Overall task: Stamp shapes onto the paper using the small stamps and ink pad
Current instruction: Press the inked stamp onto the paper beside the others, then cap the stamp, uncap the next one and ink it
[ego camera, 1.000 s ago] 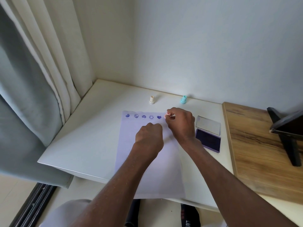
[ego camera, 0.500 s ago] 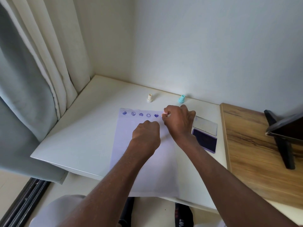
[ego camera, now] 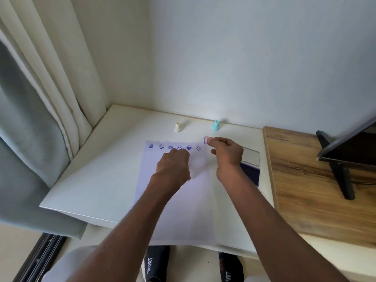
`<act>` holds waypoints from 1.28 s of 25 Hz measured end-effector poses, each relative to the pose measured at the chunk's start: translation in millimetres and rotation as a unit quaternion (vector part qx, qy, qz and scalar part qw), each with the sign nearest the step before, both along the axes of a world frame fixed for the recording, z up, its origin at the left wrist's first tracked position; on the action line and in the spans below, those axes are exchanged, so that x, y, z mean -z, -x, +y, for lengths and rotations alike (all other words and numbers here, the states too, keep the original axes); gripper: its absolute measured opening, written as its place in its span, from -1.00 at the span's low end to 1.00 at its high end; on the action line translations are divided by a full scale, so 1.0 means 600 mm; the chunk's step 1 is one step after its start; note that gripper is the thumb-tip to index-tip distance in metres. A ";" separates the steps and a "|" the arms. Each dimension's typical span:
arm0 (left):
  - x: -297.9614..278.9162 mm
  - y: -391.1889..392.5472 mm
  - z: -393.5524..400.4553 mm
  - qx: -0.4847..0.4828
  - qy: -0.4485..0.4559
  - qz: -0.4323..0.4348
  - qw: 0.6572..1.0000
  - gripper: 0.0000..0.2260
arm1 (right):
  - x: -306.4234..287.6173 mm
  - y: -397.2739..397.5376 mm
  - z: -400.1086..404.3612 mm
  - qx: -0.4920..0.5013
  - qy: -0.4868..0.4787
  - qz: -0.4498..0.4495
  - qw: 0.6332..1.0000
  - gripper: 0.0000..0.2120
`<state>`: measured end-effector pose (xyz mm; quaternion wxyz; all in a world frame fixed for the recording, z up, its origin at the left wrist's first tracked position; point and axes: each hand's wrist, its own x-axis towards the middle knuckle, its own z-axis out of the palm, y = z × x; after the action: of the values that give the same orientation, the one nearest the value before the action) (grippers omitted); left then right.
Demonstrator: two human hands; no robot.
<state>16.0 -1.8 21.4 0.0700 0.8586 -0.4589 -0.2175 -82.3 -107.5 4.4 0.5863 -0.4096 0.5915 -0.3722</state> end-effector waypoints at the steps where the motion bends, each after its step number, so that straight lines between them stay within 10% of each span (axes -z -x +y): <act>1: -0.003 -0.002 -0.003 -0.011 0.012 0.011 1.000 -0.59 | -0.013 0.009 0.001 -0.001 -0.041 -0.043 0.998 -0.80; 8: -0.015 0.007 -0.020 -0.107 0.167 0.185 0.963 -0.83 | -0.052 0.111 0.010 -0.060 -0.152 -0.159 0.974 -0.71; 13: -0.026 0.019 -0.035 -0.190 0.243 0.466 0.830 -0.84 | -0.061 0.117 0.004 -0.079 -0.208 -0.215 0.951 -0.69; 18: -0.017 0.033 -0.042 -0.247 0.269 0.571 0.735 -0.80 | -0.065 0.109 0.004 -0.103 -0.118 -0.117 0.981 -0.76; 32: 0.009 0.046 -0.056 -0.273 0.297 0.549 0.732 -0.81 | -0.051 0.078 0.011 -0.157 0.044 0.016 0.986 -0.80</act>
<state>-11.8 -35.6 15.8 0.6178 0.6138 -0.1274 -0.4746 -129.1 -100.6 34.9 0.6093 -0.5287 0.5121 -0.2948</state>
